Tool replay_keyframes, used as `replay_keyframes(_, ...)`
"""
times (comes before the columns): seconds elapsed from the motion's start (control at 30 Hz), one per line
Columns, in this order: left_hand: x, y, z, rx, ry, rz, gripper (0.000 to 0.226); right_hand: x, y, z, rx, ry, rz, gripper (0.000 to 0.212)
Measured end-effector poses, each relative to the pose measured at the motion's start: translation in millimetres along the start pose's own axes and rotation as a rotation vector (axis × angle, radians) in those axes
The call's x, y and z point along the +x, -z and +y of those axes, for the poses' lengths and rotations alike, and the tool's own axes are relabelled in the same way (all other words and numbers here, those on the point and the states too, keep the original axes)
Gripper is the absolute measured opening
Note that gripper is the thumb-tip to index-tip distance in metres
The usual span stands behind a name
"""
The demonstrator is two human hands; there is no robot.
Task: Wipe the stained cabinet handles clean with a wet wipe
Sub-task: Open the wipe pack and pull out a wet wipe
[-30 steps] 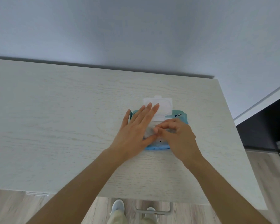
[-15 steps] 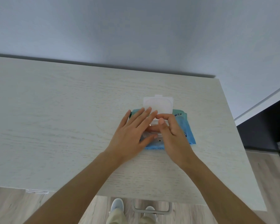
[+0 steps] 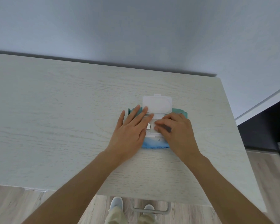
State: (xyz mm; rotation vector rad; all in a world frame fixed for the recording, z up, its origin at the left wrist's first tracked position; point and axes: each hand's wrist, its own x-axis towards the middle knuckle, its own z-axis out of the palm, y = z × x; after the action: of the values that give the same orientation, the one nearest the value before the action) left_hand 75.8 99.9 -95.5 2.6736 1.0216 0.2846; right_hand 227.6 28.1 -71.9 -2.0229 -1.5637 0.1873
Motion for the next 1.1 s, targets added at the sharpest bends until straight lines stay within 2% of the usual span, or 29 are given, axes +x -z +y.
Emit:
replay_keyframes(0.13,-1,-2,-1,-0.021,0.014,-0.016,0.058,4,-1,1,-0.079,0.044,-0.016,0.004)
replay_keyframes(0.27,-1,-3,-2,-0.040,0.006,-0.030,0.062,3,-1,-2,-0.171,0.119,-0.047,0.007)
replay_keyframes(0.4,-1,-2,-3,-0.031,0.003,-0.050,0.066,4,-5,-2,-0.313,0.163,-0.192,0.007)
replay_keyframes(0.43,-1,-2,-2,-0.036,0.003,-0.045,0.067,3,-6,-1,-0.263,0.132,-0.197,0.010)
replay_keyframes(0.57,0,-2,-2,-0.077,0.018,-0.036,0.069,6,6,-5,0.270,-0.237,-0.044,0.028)
replay_keyframes(0.63,0,-3,-2,-0.095,0.019,-0.032,0.070,7,11,-4,0.321,-0.278,-0.025,0.028)
replay_keyframes(0.73,0,-4,-3,-0.119,0.016,-0.019,0.070,4,11,-8,0.173,-0.096,0.020,0.013)
replay_keyframes(0.83,0,-5,-3,-0.137,0.014,-0.010,0.068,0,6,-10,0.073,0.078,-0.021,0.026)
replay_keyframes(0.93,0,-5,-3,-0.128,0.015,-0.012,0.067,0,2,-10,0.029,0.144,-0.087,0.020)
replay_keyframes(1.0,0,-4,-2,-0.123,0.018,-0.018,0.069,2,2,-8,0.040,0.091,-0.023,0.015)
replay_keyframes(1.1,1,-3,-3,-0.121,0.016,-0.015,0.069,6,8,-5,0.263,-0.244,0.188,0.012)
